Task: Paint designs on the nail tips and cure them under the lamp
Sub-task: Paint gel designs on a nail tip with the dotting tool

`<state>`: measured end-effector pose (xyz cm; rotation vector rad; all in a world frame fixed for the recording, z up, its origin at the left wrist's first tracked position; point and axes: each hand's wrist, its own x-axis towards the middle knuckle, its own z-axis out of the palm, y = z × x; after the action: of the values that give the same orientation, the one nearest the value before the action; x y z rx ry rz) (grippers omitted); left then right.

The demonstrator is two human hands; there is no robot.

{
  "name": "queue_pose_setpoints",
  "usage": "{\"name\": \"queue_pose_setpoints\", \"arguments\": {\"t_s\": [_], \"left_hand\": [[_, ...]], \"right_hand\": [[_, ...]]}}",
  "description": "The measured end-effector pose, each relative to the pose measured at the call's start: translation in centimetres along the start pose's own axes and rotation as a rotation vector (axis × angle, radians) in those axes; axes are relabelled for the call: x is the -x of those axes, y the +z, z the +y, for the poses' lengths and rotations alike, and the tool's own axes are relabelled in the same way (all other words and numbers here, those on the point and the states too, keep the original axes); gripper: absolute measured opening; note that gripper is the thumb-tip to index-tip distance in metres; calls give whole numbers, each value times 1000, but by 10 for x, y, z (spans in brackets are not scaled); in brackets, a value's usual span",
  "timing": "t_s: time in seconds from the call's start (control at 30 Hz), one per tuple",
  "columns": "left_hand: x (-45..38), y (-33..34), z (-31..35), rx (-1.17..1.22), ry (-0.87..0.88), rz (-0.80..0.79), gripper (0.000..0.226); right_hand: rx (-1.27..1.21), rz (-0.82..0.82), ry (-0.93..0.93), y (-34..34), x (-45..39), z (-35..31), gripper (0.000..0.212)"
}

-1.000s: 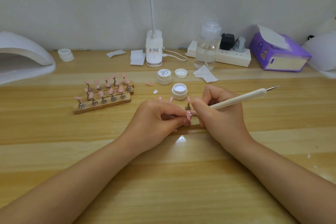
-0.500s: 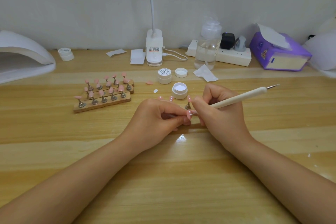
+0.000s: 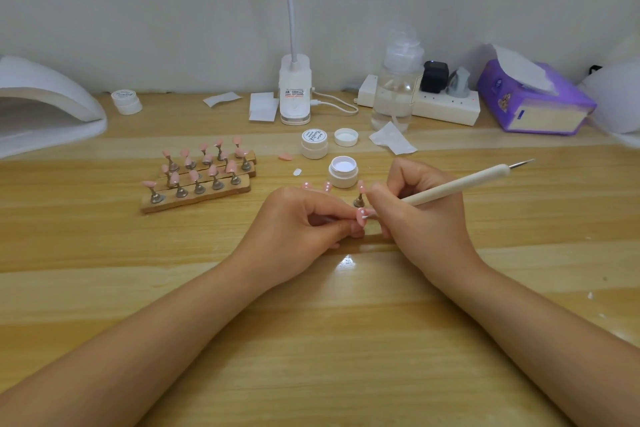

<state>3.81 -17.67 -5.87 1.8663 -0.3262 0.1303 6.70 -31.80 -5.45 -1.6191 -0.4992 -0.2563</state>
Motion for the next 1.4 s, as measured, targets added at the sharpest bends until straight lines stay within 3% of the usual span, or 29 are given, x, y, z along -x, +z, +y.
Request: {"name": "queue_pose_setpoints", "arguments": {"t_s": [0.93,1.13,1.4], "left_hand": [[0,0,0,-9,25,-1,22],[0,0,0,-17,28,-5,19],[0,0,-2,9,5,-4,17]], "right_hand": [[28,17,7,0,-1,3,47],[26,71,34,2,-1,-2,32],[-12,97,51,1,-3,-2,29]]}}
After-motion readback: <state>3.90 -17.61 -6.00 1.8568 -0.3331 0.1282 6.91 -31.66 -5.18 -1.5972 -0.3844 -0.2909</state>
